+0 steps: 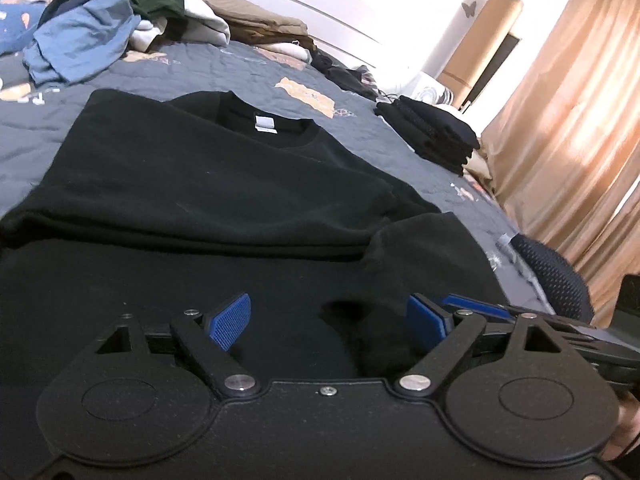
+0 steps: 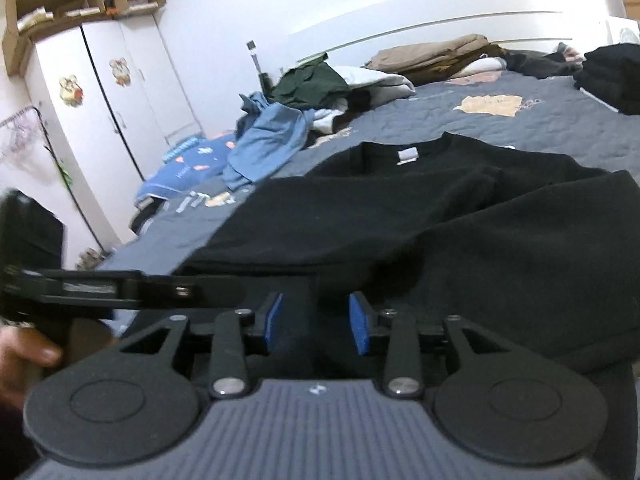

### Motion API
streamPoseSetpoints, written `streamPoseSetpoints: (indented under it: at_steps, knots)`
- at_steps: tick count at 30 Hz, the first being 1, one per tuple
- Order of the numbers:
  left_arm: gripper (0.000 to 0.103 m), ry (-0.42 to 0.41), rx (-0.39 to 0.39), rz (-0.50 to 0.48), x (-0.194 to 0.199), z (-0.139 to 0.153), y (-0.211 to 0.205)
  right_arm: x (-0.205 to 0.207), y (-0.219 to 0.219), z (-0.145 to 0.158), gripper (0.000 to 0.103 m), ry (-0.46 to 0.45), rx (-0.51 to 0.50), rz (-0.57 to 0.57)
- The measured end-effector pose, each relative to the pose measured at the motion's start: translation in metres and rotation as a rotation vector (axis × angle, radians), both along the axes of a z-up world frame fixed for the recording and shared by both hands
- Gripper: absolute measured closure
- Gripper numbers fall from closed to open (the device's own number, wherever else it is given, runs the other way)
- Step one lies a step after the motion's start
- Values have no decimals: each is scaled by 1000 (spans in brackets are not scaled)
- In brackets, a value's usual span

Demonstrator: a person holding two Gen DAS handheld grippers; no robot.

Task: Fold clothes

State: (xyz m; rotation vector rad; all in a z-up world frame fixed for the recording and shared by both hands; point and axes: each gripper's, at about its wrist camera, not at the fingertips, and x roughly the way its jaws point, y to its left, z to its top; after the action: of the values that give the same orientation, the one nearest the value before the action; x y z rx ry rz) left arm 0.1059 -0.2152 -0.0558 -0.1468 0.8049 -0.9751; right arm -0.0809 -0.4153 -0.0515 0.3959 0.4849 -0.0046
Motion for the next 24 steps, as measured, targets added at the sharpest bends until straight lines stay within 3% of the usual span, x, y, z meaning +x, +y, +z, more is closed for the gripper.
streamPoseSetpoints:
  at_steps: [4,10,16,18,20,23,24]
  knots:
    - [18,-22,4,1,-1,-1,-3,-2,-9,5,63,-26,-3,4]
    - [19,-91,24,-78,-10,-7,-25,0,-39,-9,62,50,-6,-160]
    - [27,-38,10,-63,0,-27,-48,-2,-62,-14,62,56,39,-280]
    - [42,7,11,-58,6,-36,-54,-1,-64,-15,62,56,55,-282]
    - [64,39,11,-57,11,-43,-58,1,-65,-16,62,57,67,-280]
    - [85,49,-4,-62,15,-48,-61,2,-62,-16,62,53,58,-260]
    - [87,47,-20,-64,16,-48,-60,1,-62,-16,62,54,58,-258]
